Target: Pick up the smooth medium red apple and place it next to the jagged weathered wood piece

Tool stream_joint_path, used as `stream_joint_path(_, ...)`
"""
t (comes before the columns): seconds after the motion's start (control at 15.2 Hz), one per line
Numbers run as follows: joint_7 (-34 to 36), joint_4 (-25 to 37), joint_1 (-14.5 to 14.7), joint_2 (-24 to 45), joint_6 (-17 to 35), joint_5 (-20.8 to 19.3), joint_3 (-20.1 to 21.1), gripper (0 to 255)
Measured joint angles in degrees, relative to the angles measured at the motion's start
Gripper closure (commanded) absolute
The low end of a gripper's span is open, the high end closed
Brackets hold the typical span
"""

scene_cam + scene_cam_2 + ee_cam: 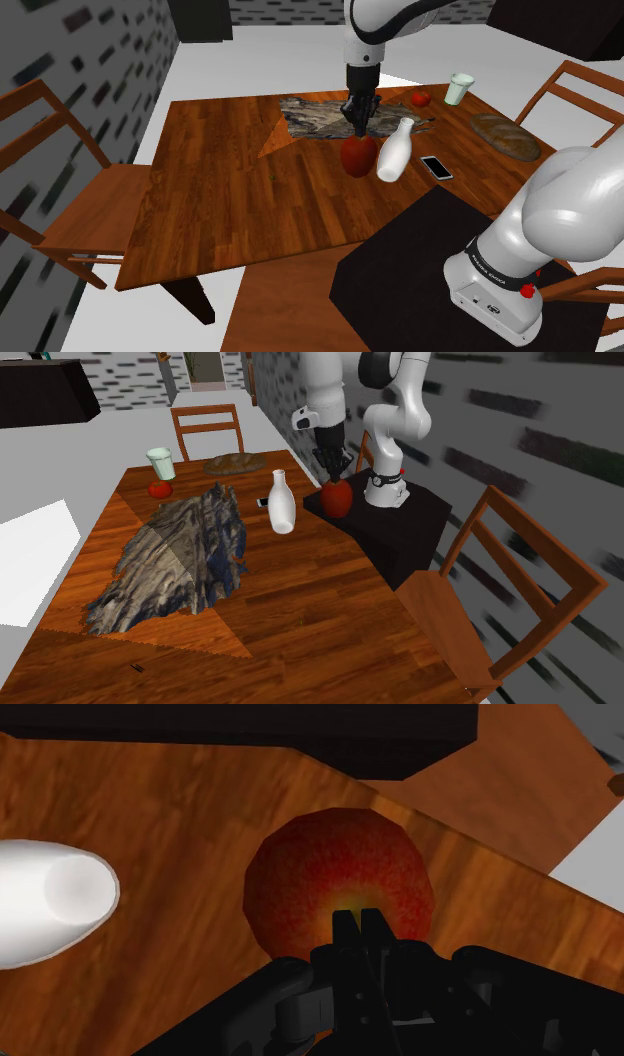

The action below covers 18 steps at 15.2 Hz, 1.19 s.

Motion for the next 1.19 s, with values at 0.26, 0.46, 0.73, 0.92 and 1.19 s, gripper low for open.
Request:
stream_joint_path(0.26,0.19,2.34,0.02,-0.74,-3.08,-0.02,0.02,255)
stream_joint_path(0.46,-1.20,2.20,-0.73,-1.83,-4.11,-0.67,-0.95,255)
stream_joint_path(0.73,-6.42,1.30,-3.45,-2.79,-4.30,-2.99,-4.52,255)
stream_joint_path(0.92,-10.27,1.44,-5.41,-2.65,-4.29,-4.71,-7.15,255)
stream_joint_path(1.19,-15.69,2.02,-8.14,-2.47,-4.55,-7.05,-10.84,255)
